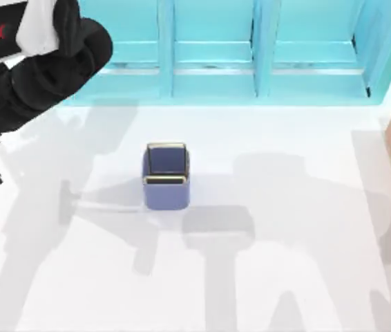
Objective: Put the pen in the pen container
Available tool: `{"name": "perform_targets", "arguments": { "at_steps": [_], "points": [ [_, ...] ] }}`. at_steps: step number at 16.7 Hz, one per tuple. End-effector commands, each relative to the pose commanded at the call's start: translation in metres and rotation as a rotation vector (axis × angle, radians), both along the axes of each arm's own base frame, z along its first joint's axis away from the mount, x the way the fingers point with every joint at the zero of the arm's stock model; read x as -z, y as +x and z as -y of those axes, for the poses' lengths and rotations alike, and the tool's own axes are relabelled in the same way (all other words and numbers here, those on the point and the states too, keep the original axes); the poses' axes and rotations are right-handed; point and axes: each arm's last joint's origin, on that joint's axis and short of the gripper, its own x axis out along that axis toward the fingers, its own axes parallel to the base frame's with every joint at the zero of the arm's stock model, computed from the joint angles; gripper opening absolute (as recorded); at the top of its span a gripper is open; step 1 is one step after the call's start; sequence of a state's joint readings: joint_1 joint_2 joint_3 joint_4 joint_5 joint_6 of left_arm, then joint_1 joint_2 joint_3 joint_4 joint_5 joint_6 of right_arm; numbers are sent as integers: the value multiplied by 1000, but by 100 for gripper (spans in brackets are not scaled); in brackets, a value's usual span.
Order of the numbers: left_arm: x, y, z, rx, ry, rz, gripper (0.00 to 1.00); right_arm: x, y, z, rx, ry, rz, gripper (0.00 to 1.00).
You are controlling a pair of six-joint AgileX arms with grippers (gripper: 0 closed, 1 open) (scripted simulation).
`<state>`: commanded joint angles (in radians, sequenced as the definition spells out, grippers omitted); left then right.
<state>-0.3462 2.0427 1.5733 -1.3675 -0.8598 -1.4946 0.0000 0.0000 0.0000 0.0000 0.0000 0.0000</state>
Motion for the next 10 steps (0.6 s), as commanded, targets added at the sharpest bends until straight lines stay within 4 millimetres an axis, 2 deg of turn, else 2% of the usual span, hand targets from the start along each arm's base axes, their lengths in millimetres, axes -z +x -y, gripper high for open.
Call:
{"name": "perform_targets", "arguments": {
  "at_steps": [2, 5, 7, 10],
  "points": [
    [3, -15, 61, 162, 186, 144, 0, 0, 0, 0, 0, 0, 0, 100],
    [3, -52, 139, 416, 345, 405, 0, 0, 0, 0, 0, 0, 0, 100],
    [2, -80, 178, 558, 380, 561, 0, 0, 0, 0, 0, 0, 0, 100],
    [1, -110, 210, 693, 384, 714, 0, 0, 0, 0, 0, 0, 0, 100]
  ]
}}
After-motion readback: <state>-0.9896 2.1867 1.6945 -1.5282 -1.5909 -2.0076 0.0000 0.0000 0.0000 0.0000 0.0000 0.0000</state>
